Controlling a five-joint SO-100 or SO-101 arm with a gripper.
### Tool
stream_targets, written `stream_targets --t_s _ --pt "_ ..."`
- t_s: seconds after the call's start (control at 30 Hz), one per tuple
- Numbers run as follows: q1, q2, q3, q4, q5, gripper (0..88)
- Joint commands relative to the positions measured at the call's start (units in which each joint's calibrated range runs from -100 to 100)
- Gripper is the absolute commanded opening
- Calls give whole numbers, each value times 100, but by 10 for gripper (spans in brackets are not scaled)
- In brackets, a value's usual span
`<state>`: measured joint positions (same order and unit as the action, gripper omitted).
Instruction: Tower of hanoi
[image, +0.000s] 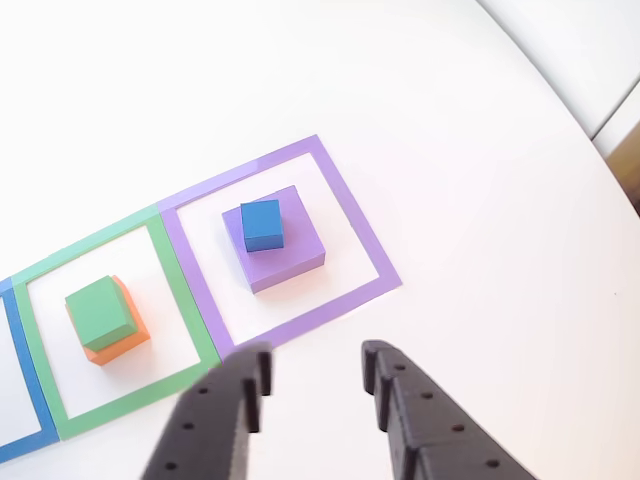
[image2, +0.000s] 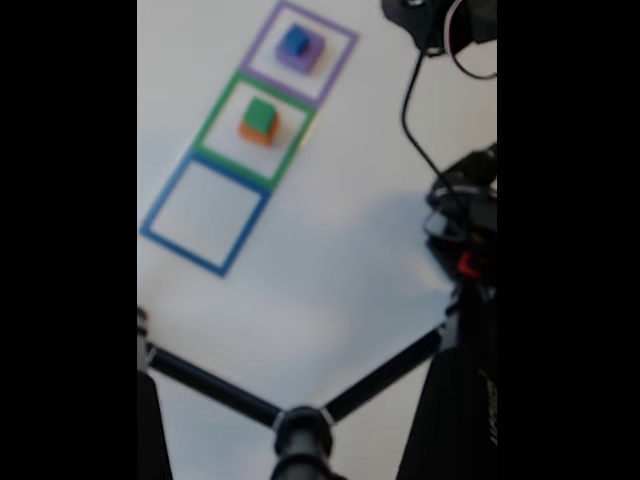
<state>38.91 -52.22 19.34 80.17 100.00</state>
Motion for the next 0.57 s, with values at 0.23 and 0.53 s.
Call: stream_targets --t_s 0.23,0.53 --pt "-94 -176 3202 -3774 0 244" --pt "-162 1293 5384 -8397 0 283"
